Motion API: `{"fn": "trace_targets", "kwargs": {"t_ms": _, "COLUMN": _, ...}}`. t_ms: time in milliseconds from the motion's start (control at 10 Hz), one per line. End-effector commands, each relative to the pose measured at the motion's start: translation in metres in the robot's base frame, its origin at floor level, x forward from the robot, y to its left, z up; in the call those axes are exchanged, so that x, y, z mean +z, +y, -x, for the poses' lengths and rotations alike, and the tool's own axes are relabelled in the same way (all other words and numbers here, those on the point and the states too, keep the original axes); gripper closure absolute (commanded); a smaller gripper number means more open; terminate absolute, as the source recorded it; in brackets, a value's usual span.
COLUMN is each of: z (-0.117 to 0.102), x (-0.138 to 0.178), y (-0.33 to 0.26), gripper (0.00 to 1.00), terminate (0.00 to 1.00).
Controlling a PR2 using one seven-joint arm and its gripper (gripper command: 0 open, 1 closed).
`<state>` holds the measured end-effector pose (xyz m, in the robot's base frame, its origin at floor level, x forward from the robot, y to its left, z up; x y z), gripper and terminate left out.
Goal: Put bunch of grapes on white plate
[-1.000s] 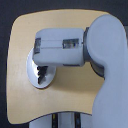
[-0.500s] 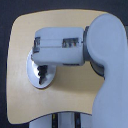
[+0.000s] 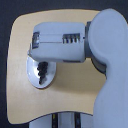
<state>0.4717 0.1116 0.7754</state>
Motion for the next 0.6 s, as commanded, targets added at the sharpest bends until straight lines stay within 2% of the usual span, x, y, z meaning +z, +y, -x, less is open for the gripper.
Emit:
{"fn": "trace_targets", "kwargs": {"t_ms": 0, "z": -0.008, "x": 0.088, "y": 0.002, "gripper": 0.0, "terminate": 0.0}}
{"fn": "trace_targets", "kwargs": {"t_ms": 300, "z": -0.02, "x": 0.131, "y": 0.015, "gripper": 0.0, "terminate": 0.0}}
{"fn": "trace_targets", "kwargs": {"t_ms": 500, "z": -0.026, "x": 0.147, "y": 0.011, "gripper": 0.0, "terminate": 0.0}}
